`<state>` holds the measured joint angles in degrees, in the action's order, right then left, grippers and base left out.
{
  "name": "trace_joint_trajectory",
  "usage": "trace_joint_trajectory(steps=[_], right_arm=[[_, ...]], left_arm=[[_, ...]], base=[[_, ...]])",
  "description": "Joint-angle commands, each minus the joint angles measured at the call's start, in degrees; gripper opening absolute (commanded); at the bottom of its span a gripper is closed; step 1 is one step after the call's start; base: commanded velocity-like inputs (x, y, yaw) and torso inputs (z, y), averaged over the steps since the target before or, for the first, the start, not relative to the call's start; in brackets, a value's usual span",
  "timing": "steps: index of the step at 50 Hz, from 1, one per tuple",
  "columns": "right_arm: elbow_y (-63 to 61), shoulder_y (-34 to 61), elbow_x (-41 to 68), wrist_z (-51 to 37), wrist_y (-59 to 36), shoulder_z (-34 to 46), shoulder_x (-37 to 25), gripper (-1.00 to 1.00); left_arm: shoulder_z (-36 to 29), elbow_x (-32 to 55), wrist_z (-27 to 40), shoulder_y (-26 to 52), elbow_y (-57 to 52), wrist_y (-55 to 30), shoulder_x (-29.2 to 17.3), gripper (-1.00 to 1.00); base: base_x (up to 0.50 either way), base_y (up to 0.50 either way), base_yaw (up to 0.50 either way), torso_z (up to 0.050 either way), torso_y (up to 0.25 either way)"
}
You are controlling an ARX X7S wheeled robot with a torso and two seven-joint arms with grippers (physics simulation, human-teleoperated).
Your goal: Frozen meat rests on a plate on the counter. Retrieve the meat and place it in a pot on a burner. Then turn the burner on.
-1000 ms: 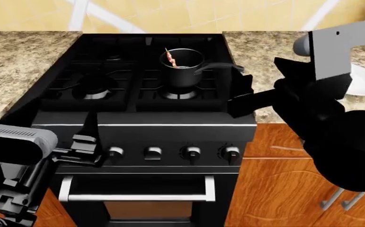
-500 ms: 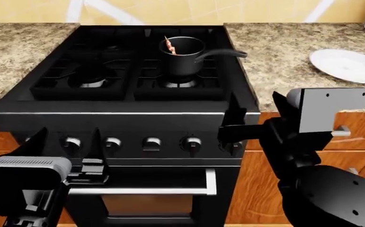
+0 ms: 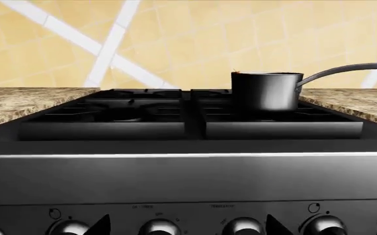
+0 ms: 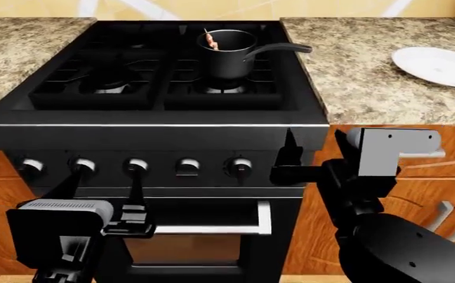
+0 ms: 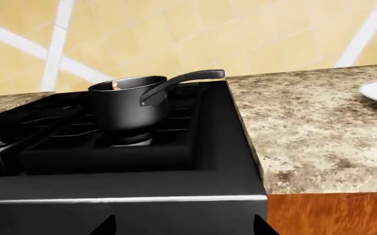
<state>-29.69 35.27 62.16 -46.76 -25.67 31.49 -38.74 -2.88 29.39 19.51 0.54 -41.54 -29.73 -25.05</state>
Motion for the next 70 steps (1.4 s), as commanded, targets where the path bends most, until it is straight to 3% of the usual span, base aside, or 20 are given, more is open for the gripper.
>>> trace_joint_trajectory(steps=[1,70], right_arm=[[2.97,-1.9,-2.19,1.63,1.44,0.57,0.27,1.0],[8.63,-3.56,-7.01,3.48,3.72,2.57,2.62,1.0]], left_arm=[[-1.22,-0.84,-0.03,0.11,0.64,0.29,0.03,1.0],[-2.01,-0.67,0.25,-0.4,1.44,1.81,-1.05,1.0]], base=[[0.0,0.0,0.0,-0.05,0.0],[0.0,0.0,0.0,-0.05,0.0]])
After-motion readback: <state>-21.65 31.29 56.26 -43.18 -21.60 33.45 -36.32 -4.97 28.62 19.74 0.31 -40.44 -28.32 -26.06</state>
